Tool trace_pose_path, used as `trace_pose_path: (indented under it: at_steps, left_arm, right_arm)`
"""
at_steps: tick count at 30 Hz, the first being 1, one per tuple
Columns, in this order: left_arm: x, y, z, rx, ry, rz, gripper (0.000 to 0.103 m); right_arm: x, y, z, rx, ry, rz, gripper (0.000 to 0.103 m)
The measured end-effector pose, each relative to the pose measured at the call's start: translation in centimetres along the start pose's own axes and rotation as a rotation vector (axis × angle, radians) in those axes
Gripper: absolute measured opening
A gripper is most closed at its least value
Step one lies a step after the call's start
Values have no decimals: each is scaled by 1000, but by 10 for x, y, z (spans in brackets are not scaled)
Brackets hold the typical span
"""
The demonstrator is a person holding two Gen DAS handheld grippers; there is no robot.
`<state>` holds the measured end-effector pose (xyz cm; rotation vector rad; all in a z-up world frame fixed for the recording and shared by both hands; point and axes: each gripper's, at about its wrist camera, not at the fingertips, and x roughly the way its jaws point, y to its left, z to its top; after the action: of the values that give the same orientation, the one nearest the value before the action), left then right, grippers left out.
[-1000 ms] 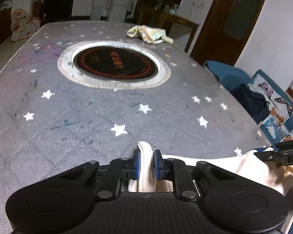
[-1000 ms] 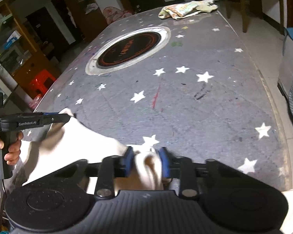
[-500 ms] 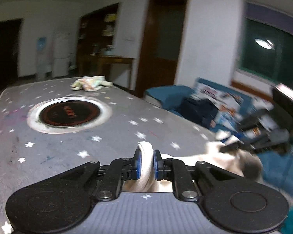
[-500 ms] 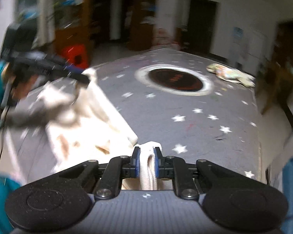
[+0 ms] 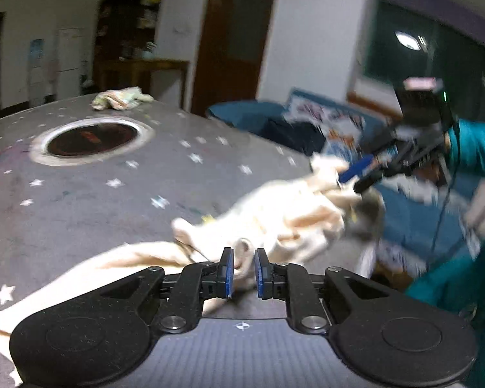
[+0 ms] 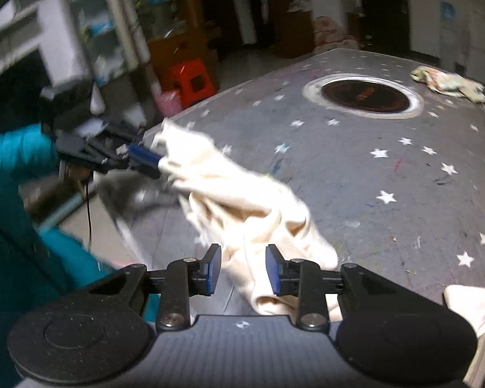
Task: Fold clothes
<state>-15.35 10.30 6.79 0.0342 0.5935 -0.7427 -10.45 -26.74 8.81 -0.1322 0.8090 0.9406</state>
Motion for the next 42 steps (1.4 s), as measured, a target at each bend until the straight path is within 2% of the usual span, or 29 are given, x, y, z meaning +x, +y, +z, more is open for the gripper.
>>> trace_pose_path:
  at_steps: [3, 6, 9, 12, 15, 18, 21, 24, 25, 26, 28, 31, 35, 42]
  left_arm:
    - [-4, 12, 9, -73, -49, 49, 23]
    - [3, 24, 18, -141, -51, 85, 32]
    - [20, 32, 24, -198, -4, 102, 45]
    - [38, 33, 26, -217, 51, 102, 48]
    - [49, 36, 24, -247, 96, 99, 48]
    - [56, 36, 23, -248, 126, 99, 45]
    - [59, 33, 21, -231, 149, 95, 26]
    - [63, 32, 22, -208, 156, 98, 12]
    - [64, 31, 23, -200, 157, 99, 10]
    - [64, 31, 25, -188, 154, 103, 9]
    - [66, 32, 32, -154, 144, 119, 7]
    - [68, 39, 48, -115, 118, 140, 7]
    - [76, 53, 75, -68, 81, 176, 7]
    - [118, 95, 116, -1, 36, 311, 7]
  right_arm:
    - [-5, -20, 5, 109, -46, -42, 31]
    - [-4, -37, 5, 194, -55, -96, 35]
    - [0, -52, 1, 259, -43, -132, 40]
    - [1, -64, -5, 317, -31, -130, 48]
    - [5, -72, -9, 354, -24, -150, 49]
    - [11, -80, -10, 384, -11, -170, 49]
    - [24, -86, -8, 402, 13, -194, 48]
    - [37, -89, -8, 406, 43, -204, 45]
    - [40, -89, -7, 399, 52, -208, 35]
    - [43, -89, -6, 389, 62, -210, 21]
    - [46, -88, 1, 359, 73, -215, 8]
    - [47, -85, 16, 294, 72, -245, 5]
    - [44, -88, 46, 203, 22, -296, 5]
    - [57, -118, 108, 97, -53, -412, 5]
